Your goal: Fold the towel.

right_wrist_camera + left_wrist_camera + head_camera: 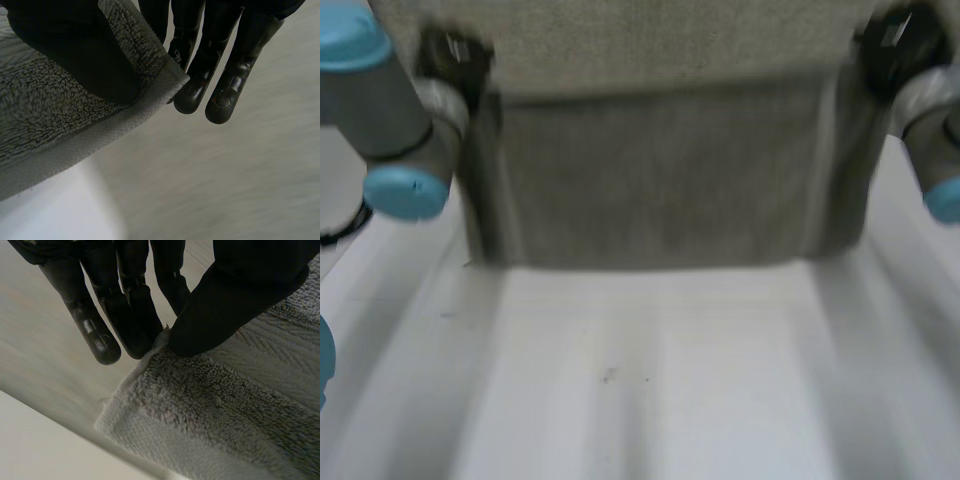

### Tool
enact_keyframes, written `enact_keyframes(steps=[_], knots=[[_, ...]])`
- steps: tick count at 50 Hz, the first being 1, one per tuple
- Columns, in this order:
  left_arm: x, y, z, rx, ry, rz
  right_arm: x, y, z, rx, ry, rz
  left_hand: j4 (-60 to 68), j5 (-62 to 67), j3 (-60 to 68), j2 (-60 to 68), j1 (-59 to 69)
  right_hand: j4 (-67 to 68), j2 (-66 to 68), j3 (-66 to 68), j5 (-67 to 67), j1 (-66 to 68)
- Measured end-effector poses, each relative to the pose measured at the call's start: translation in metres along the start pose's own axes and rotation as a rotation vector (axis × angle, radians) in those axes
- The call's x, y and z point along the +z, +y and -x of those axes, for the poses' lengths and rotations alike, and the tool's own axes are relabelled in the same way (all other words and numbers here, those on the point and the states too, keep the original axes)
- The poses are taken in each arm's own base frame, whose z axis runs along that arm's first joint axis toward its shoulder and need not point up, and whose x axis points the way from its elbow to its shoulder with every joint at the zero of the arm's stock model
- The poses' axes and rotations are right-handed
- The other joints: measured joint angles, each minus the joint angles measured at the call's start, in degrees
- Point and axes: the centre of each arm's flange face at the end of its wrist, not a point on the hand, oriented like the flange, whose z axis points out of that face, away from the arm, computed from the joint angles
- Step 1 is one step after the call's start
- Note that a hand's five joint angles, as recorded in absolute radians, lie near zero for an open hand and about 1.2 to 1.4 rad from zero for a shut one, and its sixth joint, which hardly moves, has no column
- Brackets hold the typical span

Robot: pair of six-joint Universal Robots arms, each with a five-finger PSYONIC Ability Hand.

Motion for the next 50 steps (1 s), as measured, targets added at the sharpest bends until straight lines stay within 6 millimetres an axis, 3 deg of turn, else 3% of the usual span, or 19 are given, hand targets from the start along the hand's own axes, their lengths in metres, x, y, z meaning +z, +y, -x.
enact_keyframes(steps=[1,2,3,4,5,7,10,14,20,22,25,29,30,33,39,43,50], knots=[[0.0,0.0,0.0,0.0,0.0,0.0,0.0,0.0,0.0,0.0,0.0,0.0,0.0,0.0,0.0,0.0,0.0,0.0,0.0,0.0,0.0,0.0],[0.01,-0.03,0.016,-0.045,-0.094,-0.14,0.003,-0.007,-0.007,0.013,0.04,-0.034,0.0,0.0,0.0,0.0,0.0,0.0,0.0,0.0,0.0,0.0],[0.01,-0.03,0.016,-0.045,-0.094,-0.14,0.003,-0.007,-0.007,0.013,0.04,-0.034,0.0,0.0,0.0,0.0,0.0,0.0,0.0,0.0,0.0,0.0],[0.012,-0.044,0.023,-0.069,-0.128,-0.197,0.01,-0.03,-0.032,0.058,0.164,-0.141,0.0,0.0,0.0,0.0,0.1,0.0,0.0,0.0,0.0,0.0],[0.012,-0.072,0.038,-0.134,-0.191,-0.315,0.01,-0.05,-0.053,0.1,0.257,-0.236,0.0,0.0,0.0,0.0,0.2,0.0,0.0,0.0,0.0,0.0],[0.009,-0.085,0.044,-0.179,-0.212,-0.368,0.007,-0.058,-0.062,0.121,0.291,-0.277,0.0,0.0,0.0,0.0,0.2,0.0,0.0,0.0,0.1,0.0],[0.007,-0.09,0.046,-0.209,-0.211,-0.384,0.003,-0.06,-0.064,0.132,0.297,-0.292,0.0,0.0,0.0,0.0,0.2,0.0,0.0,0.0,0.1,0.0],[0.0,-0.071,0.034,-0.257,-0.149,-0.313,-0.008,-0.051,-0.053,0.143,0.232,-0.261,0.0,0.0,0.0,0.0,0.2,0.0,0.0,0.0,0.2,0.0],[-0.023,0.01,-0.014,-0.231,0.036,-0.041,-0.037,0.0,0.002,0.155,-0.045,-0.05,0.0,0.0,0.0,0.0,0.2,0.0,0.0,0.0,0.3,0.0],[-0.04,0.041,-0.031,-0.219,0.124,0.052,-0.055,0.027,0.027,0.168,-0.171,0.075,0.0,0.0,0.0,0.0,0.2,0.0,0.0,0.0,0.3,0.0],[-0.061,0.072,-0.05,-0.215,0.22,0.144,-0.079,0.058,0.053,0.186,-0.308,0.229,0.0,0.0,0.0,0.0,0.2,0.0,0.0,0.0,0.3,0.0],[-0.087,0.102,-0.069,-0.212,0.316,0.245,-0.107,0.087,0.074,0.194,-0.434,0.395,0.0,0.0,0.0,0.0,0.2,0.0,0.0,0.0,0.3,0.0],[-0.087,0.102,-0.069,-0.212,0.316,0.245,-0.107,0.087,0.074,0.194,-0.434,0.395,0.0,0.0,0.0,0.0,0.2,0.0,0.0,0.0,0.3,0.0],[-0.111,0.126,-0.082,-0.19,0.38,0.337,-0.129,0.108,0.079,0.17,-0.51,0.515,0.0,0.0,0.0,0.0,0.2,0.0,0.0,0.0,0.3,0.0],[-0.136,0.139,-0.085,-0.122,0.431,0.414,-0.148,0.113,0.073,0.108,-0.576,0.591,0.0,0.0,0.0,0.0,0.2,0.0,0.0,0.0,0.3,0.0],[-0.161,0.131,-0.07,-0.036,0.468,0.461,-0.166,0.108,0.058,0.043,-0.644,0.653,0.0,0.0,0.0,0.0,0.2,0.0,0.0,0.0,0.3,0.0],[-0.217,0.095,-0.029,0.073,0.558,0.607,-0.211,0.087,0.017,-0.09,-0.785,0.747,0.0,0.0,0.0,0.0,0.2,0.0,0.0,0.0,0.3,0.0]])
